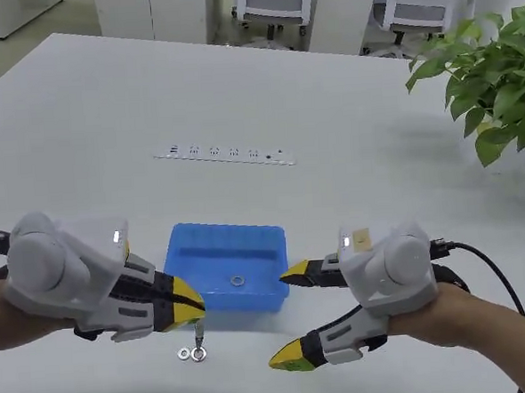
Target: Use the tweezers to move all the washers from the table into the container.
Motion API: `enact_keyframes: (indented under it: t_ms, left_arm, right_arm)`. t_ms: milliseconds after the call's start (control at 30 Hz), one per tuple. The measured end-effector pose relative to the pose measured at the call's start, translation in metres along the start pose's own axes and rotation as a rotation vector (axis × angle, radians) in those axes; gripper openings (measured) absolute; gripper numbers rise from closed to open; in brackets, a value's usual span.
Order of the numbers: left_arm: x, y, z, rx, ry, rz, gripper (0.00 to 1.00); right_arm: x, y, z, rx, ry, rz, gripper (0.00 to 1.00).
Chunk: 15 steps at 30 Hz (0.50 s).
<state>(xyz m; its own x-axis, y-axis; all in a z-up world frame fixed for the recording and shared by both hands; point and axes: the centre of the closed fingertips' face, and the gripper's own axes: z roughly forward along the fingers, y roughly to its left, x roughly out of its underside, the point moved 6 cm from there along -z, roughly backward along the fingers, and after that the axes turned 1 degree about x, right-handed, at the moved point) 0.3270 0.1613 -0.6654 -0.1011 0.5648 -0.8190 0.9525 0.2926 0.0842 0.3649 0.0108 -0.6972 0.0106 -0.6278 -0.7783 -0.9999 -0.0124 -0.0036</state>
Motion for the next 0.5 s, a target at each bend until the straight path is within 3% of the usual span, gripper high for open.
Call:
enact_keyframes:
  t_ms: [500]
  left_arm:
    - [0.001,0.000,-0.002,0.028,0.018,0.010,0.06]
  right_arm:
    - [-0.017,0.001,0.023,-0.046,-0.039,-0.077,0.47]
